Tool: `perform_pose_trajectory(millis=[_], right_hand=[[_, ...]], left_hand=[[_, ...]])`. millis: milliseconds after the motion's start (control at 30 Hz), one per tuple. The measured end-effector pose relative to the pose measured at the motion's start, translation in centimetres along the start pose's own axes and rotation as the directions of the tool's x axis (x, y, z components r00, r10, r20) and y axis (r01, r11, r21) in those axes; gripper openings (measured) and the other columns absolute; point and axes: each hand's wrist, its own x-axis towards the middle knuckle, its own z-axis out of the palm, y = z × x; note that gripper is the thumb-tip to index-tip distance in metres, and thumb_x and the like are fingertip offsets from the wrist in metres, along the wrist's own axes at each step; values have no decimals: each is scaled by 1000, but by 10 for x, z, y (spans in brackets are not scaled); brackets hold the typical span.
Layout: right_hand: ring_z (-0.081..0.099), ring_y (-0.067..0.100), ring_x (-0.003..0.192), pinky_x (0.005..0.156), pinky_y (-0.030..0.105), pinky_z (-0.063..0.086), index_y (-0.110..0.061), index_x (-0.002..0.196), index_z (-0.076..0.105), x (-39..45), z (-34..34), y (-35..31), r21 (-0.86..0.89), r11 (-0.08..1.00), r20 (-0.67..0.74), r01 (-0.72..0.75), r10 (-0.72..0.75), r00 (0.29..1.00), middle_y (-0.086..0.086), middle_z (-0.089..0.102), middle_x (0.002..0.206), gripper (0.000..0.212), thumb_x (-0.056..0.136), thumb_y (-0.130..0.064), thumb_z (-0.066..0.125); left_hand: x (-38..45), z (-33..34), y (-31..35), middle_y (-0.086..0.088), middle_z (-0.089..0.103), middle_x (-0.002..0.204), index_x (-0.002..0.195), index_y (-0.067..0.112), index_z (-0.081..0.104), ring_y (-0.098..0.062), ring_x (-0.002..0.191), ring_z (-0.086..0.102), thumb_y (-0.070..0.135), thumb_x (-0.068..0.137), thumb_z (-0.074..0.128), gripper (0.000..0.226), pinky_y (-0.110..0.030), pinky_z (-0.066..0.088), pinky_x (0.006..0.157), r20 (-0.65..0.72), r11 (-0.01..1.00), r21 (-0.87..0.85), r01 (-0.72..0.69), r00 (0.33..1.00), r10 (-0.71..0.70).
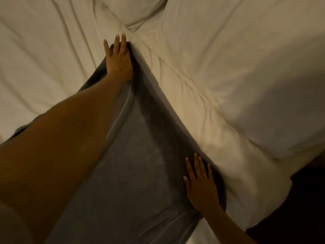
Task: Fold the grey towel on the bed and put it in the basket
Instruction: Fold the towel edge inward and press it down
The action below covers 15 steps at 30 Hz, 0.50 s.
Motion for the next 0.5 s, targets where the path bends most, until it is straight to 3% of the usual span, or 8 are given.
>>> perform_pose_trajectory(millis=[100,300,500], right_hand=[[21,28,140,114,43,5,-15,146,32,1,1,-1,6,1000,-7,0,0,1000,15,26,153,63,98,-46,6],[20,30,140,113,45,6,-15,147,31,5,7,-1,-27,1000,8,4,-4,1000,16,26,153,64,98,-46,4],[29,33,139,111,46,9,-17,147,29,10,9,0,-88,996,20,25,-23,1000,17,29,152,63,97,-47,5]], left_hand=[[6,3,7,-14,-15,158,144,8,37,-32,146,-14,24,93,47,54,-58,-7,113,46,991,-130,-3,999,9],[-41,54,44,-12,-16,158,153,17,-5,-28,147,-12,50,99,19,67,-60,-3,114,191,865,-474,167,978,-84],[-48,59,38,-7,-13,159,152,18,-9,-26,147,-7,50,100,21,68,-58,-1,116,298,787,-590,179,955,6]])
